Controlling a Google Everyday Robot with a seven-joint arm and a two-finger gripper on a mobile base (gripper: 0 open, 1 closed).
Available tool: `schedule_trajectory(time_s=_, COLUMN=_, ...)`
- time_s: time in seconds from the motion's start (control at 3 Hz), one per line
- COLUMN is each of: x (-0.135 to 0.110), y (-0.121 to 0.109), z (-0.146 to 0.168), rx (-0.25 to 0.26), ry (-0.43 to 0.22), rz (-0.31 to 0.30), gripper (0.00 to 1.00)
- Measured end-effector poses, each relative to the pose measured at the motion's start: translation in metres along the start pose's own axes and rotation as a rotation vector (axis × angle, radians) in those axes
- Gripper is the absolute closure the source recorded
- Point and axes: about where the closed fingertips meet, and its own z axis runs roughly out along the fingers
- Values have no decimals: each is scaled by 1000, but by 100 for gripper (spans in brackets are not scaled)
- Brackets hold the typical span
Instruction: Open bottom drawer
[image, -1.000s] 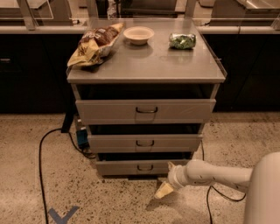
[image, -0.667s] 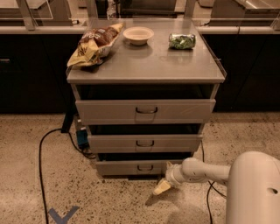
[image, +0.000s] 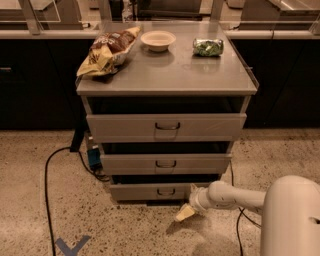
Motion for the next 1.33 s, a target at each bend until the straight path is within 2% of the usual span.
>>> schedule_trajectory(time_s=0.67, x=-31, y=-42, z=7, rx=77, ry=-154, rz=55, gripper=0)
schedule_trajectory(time_s=1.0, x=-35, y=-47, z=6, rx=85, ry=-160, rz=55, gripper=0)
schedule_trajectory(time_s=1.33, x=-27, y=-47, z=21, rx=46, ry=-86, rz=58, gripper=0)
